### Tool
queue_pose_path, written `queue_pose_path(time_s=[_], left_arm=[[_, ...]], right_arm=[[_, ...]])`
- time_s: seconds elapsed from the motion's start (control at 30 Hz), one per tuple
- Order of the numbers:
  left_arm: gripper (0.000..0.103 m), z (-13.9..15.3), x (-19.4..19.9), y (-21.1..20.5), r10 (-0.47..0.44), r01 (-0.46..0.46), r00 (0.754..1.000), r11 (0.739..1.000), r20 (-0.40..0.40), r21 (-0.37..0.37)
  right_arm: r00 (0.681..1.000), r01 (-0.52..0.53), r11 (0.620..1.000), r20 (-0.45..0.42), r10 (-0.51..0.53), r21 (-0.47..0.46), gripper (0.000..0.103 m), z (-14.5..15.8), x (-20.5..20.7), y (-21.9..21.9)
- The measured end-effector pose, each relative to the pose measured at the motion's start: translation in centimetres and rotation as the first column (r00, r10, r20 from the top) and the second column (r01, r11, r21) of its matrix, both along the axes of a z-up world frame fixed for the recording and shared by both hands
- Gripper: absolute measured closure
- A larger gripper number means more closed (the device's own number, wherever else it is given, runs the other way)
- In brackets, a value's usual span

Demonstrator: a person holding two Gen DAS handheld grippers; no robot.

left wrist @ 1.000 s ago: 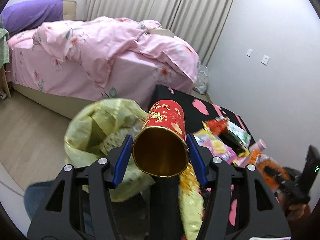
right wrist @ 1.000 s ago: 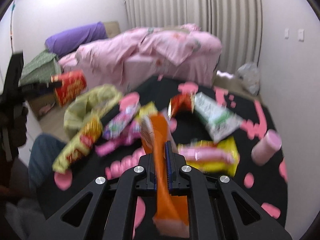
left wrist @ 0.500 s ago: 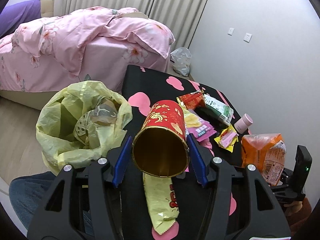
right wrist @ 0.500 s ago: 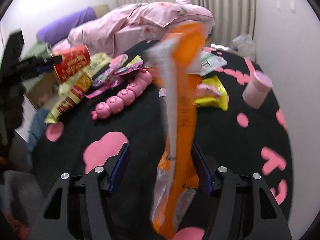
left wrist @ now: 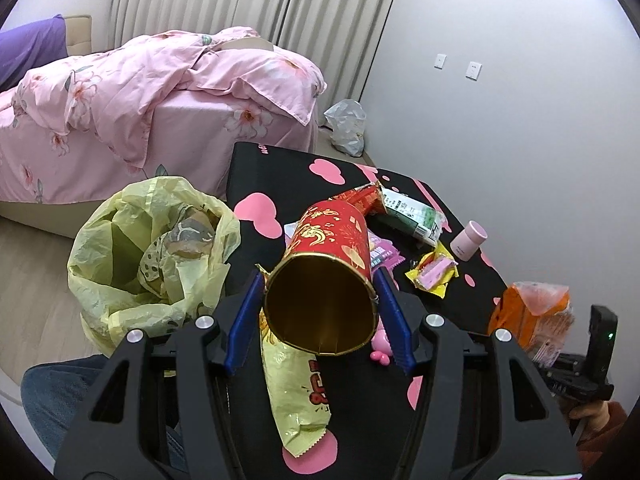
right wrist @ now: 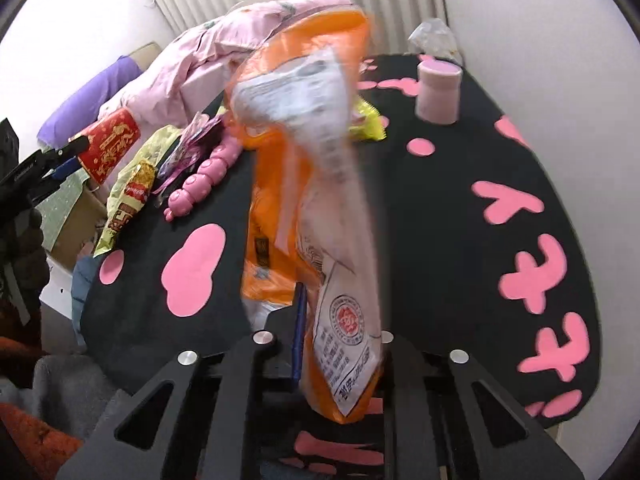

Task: Collect trash
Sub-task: 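Lift the red cup with the left tool while the right tool lifts the orange bag, then drop the red cup into the trash bag while the right tool drops the orange bag in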

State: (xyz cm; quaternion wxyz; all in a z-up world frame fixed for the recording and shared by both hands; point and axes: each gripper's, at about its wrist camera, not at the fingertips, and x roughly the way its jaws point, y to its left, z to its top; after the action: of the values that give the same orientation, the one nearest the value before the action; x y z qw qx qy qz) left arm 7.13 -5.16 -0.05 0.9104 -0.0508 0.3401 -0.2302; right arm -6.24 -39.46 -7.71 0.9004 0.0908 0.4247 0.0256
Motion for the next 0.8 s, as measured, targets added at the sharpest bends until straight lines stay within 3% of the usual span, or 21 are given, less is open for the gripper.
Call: queue_pose_path(time_s=[0.17,0.37,0.5,0.67,0.8], left_arm=[[0.050,-0.1,-0.2,0.1,0.004,-0.004,1.000,1.000,-0.003,-0.007],[0.050,0.2,-0.4,1.3,0.034,-0.034,0.999,0.999,0.009,-0.012],[0.050,1.1,0.1,3.9,0.123,-0.123,0.991,0.992,0.043,-0.004],[0.050,1.9,2.5,9.7,0.337,-0.339,0.941,0.940,0.045,0.049],[0.050,1.8,3.9,13.8,0.451,-0.451,0.892,0.892,0.012,0.026]], right_arm=[[0.993,-0.036,0.998,0.107,0.041,-0.047,0.094,3.3,1.3,0.7],[0.975,-0.100,0.994,0.197,0.105,-0.035,0.094,6.2,4.6,2.3],[0.958,-0.196,0.980,0.211,0.195,-0.015,0.094,7.9,8.6,5.3],[0.899,-0.392,0.920,0.206,0.386,-0.012,0.094,9.9,16.1,12.5],[0.842,-0.529,0.849,0.135,0.522,0.020,0.094,9.8,22.6,19.4]])
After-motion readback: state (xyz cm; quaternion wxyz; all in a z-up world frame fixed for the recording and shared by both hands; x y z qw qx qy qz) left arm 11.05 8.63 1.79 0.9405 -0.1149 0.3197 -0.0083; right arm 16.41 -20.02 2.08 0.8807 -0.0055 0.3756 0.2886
